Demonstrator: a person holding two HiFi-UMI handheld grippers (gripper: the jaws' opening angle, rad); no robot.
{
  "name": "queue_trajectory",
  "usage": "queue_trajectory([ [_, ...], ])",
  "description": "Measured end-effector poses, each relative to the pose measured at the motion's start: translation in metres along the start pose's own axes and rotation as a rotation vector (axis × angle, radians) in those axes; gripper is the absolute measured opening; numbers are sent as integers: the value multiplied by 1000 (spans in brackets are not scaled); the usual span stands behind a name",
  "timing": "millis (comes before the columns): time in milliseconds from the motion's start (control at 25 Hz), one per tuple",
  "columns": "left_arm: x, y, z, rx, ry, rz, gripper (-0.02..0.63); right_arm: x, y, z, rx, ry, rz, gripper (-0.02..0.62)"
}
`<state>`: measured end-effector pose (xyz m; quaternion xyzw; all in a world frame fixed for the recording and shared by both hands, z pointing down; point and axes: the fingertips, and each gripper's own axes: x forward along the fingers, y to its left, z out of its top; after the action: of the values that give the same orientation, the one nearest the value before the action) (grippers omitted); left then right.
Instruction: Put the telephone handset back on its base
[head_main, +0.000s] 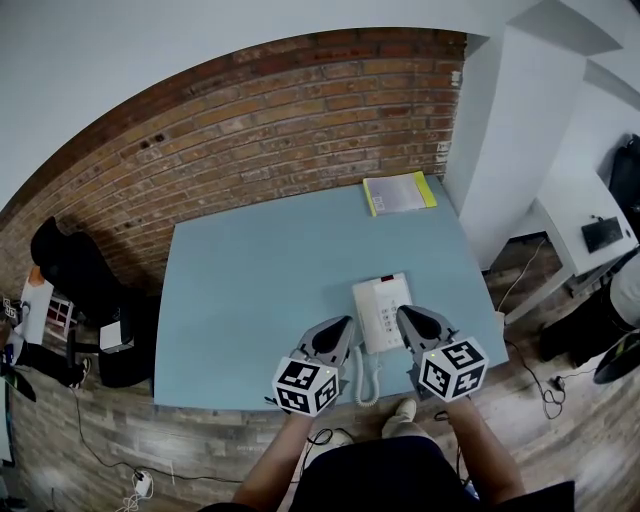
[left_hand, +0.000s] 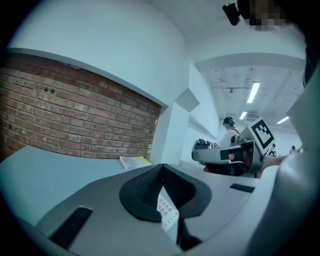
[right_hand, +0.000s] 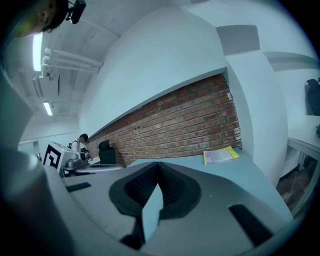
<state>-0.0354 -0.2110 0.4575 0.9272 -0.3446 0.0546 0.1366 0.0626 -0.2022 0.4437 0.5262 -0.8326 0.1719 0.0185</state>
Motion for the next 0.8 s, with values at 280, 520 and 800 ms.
queue_trajectory([
  [280,-33,-7,8,-3,-32,-49,9,-9,23,-1,-12,-24,-32,12],
  [520,-53,-8,2,-8,-29,-78,9,-16,34,-9,-3,-21,-64,12],
  [800,-73,-8,-11,-32,-6,-130,9,-18,49,-12,-8,-16,-90,12],
])
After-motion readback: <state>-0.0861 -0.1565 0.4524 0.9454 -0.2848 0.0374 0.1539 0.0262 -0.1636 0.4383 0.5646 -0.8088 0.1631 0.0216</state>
